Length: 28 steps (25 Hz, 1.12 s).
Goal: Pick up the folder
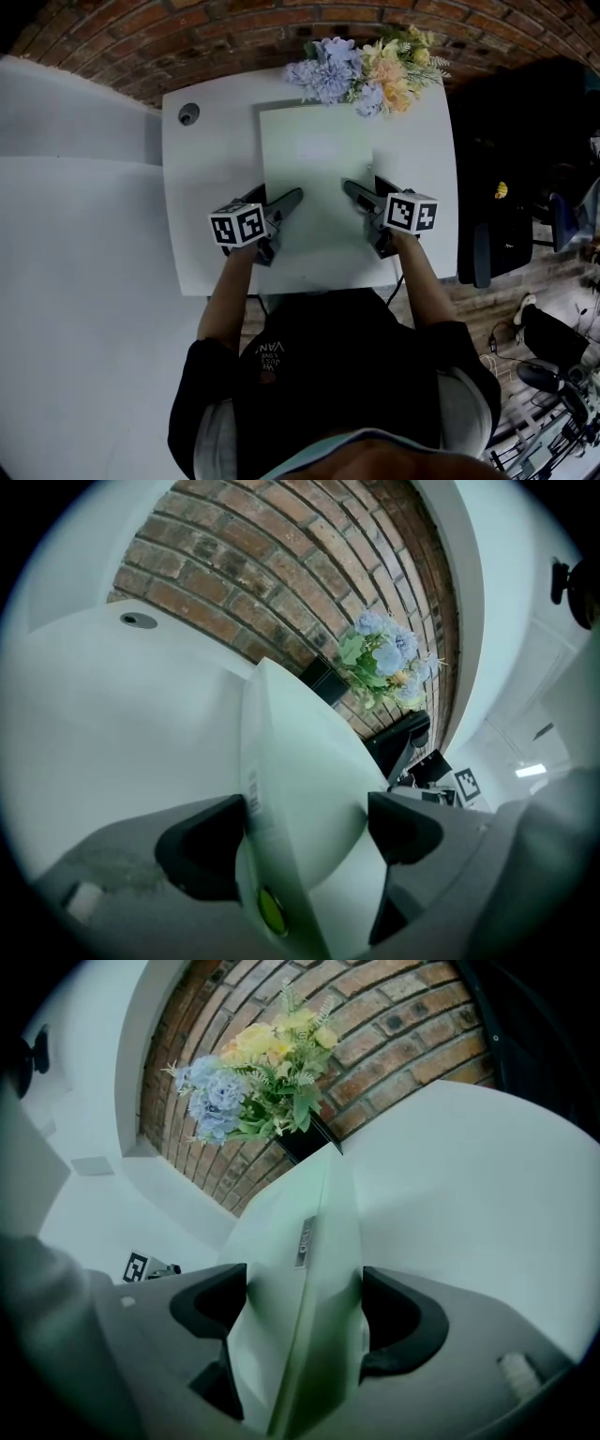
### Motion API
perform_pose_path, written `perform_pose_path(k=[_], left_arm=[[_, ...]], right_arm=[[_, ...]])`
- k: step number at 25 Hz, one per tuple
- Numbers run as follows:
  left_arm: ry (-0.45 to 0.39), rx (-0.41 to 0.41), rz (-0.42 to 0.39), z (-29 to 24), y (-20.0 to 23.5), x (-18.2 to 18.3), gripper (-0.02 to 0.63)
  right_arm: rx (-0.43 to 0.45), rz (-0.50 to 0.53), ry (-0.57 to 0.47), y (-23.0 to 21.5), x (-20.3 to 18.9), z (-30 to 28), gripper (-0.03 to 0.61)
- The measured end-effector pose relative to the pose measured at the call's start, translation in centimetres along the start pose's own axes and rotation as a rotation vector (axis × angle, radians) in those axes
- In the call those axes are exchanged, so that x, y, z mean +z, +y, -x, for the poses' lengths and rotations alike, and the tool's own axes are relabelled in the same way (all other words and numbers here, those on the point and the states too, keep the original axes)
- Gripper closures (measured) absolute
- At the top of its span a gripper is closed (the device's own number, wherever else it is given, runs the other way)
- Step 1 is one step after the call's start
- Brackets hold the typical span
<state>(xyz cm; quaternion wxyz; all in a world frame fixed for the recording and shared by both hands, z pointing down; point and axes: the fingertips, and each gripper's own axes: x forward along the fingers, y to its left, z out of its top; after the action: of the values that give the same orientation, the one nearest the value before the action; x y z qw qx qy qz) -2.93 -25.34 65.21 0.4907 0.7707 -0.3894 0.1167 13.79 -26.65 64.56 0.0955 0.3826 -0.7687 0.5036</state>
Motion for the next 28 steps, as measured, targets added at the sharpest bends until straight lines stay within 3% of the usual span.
perform_pose_path(k=[8, 28], left_arm=[[-0.002, 0.008, -0.003, 0.4, -0.2, -0.1, 0.19], [0.046, -0.06, -0.123, 2.8, -1.9, 0.1, 0.193]], right_arm=[[-0.012, 0.003, -0.005, 0.4, -0.5, 0.4, 0.209], [-0.078, -0.025, -0.135, 3.4, -2.6, 3.4, 0.216]])
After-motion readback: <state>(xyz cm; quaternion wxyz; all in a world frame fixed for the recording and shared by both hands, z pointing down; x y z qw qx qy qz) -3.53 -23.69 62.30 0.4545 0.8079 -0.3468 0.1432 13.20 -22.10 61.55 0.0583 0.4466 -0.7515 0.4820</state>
